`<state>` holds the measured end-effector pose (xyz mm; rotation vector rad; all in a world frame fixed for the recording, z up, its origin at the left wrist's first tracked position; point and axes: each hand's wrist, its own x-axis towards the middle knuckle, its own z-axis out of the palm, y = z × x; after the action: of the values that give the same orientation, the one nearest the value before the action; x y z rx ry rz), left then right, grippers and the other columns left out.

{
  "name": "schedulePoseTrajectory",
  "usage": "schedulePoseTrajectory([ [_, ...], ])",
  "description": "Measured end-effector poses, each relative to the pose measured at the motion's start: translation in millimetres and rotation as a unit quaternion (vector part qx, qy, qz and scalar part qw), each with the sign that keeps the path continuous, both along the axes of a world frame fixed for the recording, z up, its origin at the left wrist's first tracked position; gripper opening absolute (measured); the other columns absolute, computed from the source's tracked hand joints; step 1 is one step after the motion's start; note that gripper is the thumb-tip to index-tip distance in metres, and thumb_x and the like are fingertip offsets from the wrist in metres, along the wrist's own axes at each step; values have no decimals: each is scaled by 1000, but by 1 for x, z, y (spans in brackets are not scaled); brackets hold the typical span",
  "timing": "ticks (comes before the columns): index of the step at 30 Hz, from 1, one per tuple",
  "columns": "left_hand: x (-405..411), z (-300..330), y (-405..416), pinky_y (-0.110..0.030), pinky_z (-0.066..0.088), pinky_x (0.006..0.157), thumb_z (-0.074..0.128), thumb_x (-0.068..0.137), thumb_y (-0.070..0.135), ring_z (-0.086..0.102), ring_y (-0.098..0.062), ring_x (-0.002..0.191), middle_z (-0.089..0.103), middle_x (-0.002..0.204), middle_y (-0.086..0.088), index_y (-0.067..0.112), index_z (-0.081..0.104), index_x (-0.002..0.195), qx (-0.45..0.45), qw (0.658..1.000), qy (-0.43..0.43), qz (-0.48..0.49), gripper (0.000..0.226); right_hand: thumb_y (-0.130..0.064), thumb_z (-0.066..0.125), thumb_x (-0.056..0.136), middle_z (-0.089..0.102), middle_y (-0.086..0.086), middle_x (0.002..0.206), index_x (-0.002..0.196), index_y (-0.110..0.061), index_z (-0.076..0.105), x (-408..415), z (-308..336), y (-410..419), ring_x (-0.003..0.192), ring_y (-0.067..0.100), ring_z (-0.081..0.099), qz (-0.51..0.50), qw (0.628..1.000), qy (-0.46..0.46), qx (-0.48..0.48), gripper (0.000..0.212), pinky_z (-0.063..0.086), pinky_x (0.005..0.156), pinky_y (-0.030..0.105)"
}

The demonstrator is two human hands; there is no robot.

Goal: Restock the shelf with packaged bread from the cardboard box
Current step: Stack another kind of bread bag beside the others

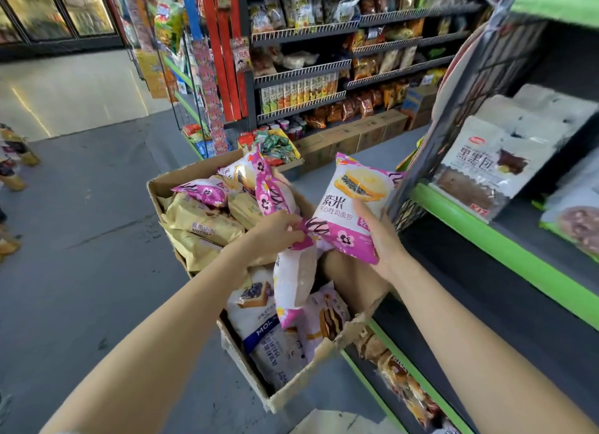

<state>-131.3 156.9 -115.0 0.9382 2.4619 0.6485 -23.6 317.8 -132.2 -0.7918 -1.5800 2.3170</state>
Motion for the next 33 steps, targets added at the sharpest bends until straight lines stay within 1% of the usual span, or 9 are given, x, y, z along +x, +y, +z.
schedulePoseTrajectory([
  [7, 64, 39, 32, -28, 28, 55, 53, 88, 11, 38, -20, 61, 41, 66, -11, -5, 53, 65, 157, 985, 13, 69, 28, -17, 67, 84, 66, 5, 118, 130, -17, 48, 84, 39, 36, 103, 19, 66, -57, 992, 60, 96, 49, 53, 90, 39],
  [10, 113, 57, 62, -28, 28, 52, 53, 82, 16, 39, -20, 60, 43, 62, -6, 10, 38, 51, 233, 965, 99, 71, 35, -12, 66, 85, 67, -6, 109, 122, -22, 50, 141, 59, 49, 96, 2, 66, -73, 978, 87, 176, 42, 54, 84, 24],
  [13, 178, 79, 93, -31, 32, 61, 53, 80, 10, 53, -21, 75, 54, 70, -14, 14, 37, 48, 311, 935, 160, 63, 36, -5, 68, 82, 60, -17, 101, 121, -18, 47, 203, 78, 61, 77, -18, 59, -127, 946, 106, 278, 46, 43, 68, -1],
  [17, 264, 100, 130, -26, 34, 72, 52, 81, 9, 57, -28, 102, 63, 102, -14, 6, 52, 59, 363, 907, 214, 30, 21, -11, 74, 78, 52, -26, 100, 125, -20, 43, 294, 97, 79, 79, -18, 53, -190, 896, 91, 391, 57, 35, 70, -8],
  [21, 340, 121, 168, -44, 43, 90, 46, 81, 21, 58, -34, 97, 67, 90, -14, 6, 61, 69, 381, 884, 270, -40, 24, -8, 73, 79, 55, -18, 100, 119, -22, 40, 378, 113, 97, 85, -27, 51, -270, 863, 89, 418, 54, 33, 70, -9],
  [24, 395, 141, 197, -37, 45, 67, 37, 74, 35, 57, -32, 67, 61, 63, -13, 3, 58, 59, 389, 880, 253, -104, 41, -16, 73, 79, 53, -16, 112, 133, -15, 33, 438, 126, 112, 98, -19, 52, -362, 832, 106, 407, 68, 33, 79, -6],
  [26, 432, 153, 213, -38, 33, 54, 40, 73, 33, 46, -30, 56, 48, 51, -13, 8, 46, 52, 391, 886, 211, -133, 33, -10, 71, 82, 50, -23, 103, 121, -21, 31, 470, 128, 124, 86, -28, 51, -411, 808, 103, 408, 56, 35, 73, -6],
  [29, 479, 164, 236, -39, 32, 55, 41, 71, 29, 45, -32, 60, 47, 52, -13, 9, 42, 53, 383, 896, 145, -171, 27, -14, 75, 73, 52, -6, 102, 111, -23, 39, 505, 125, 139, 88, -6, 54, -467, 764, 59, 442, 53, 44, 77, 14],
  [33, 518, 165, 267, -34, 32, 55, 46, 79, 32, 41, -28, 56, 39, 49, -2, 18, 34, 49, 353, 913, 98, -180, 36, -14, 75, 72, 45, 4, 108, 120, -9, 49, 534, 113, 164, 94, 14, 45, -455, 729, -71, 506, 55, 33, 72, 23],
])
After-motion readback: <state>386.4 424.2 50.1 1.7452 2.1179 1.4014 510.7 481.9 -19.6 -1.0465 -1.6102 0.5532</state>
